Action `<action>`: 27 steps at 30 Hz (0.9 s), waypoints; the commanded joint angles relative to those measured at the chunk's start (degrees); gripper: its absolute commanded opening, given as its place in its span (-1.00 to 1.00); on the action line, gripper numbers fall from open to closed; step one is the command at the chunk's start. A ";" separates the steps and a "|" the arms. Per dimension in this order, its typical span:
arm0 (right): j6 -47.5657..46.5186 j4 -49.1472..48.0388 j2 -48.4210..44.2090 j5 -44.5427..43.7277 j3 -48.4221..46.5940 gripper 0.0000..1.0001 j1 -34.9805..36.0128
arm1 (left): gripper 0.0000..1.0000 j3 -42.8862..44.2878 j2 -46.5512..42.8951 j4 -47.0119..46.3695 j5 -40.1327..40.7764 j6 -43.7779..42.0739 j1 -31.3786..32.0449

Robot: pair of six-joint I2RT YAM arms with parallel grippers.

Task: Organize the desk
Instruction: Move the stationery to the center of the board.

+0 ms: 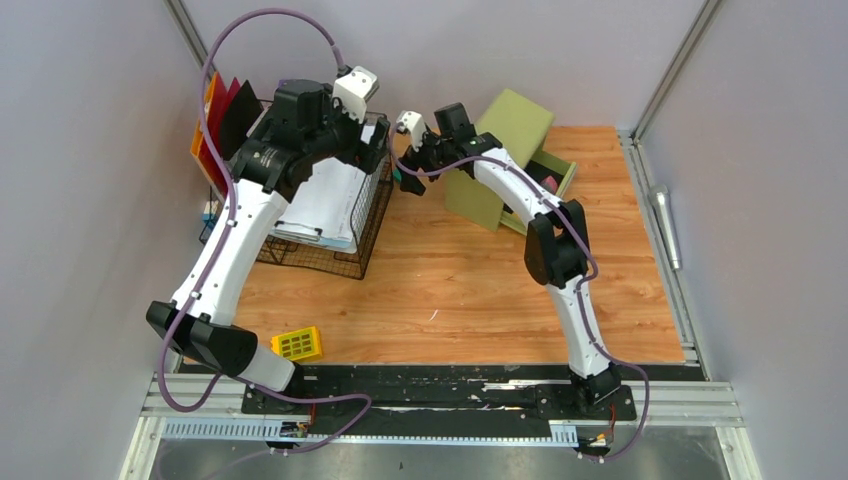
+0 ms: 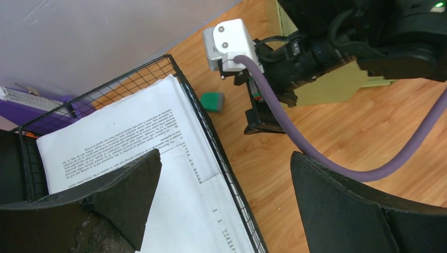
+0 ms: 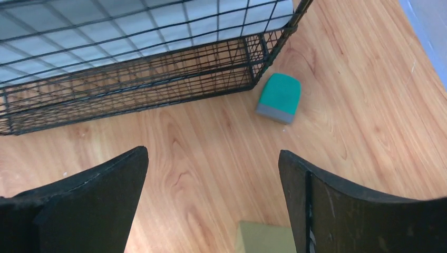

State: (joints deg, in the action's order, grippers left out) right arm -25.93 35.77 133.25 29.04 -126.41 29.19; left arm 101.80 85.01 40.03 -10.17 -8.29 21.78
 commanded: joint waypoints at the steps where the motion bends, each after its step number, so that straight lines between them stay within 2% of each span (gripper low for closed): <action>1: 1.57 -5.28 6.05 0.00 -3.27 0.91 -0.21 | 1.00 0.55 -2.29 -0.67 0.47 -1.04 0.20; 14: 0.18 -9.76 16.07 -8.79 -12.34 0.90 -2.93 | 1.00 -0.48 -2.42 -0.83 1.41 -1.31 0.15; 27: -4.06 -10.02 10.38 -13.92 -8.44 0.88 -10.02 | 1.00 -0.72 -2.15 -0.95 2.52 -1.94 0.10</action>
State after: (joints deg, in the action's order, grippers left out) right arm -27.57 23.35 145.97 17.67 -137.97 24.10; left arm 101.34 84.75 40.05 -8.21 -9.28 21.78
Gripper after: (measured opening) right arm 0.943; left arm 0.998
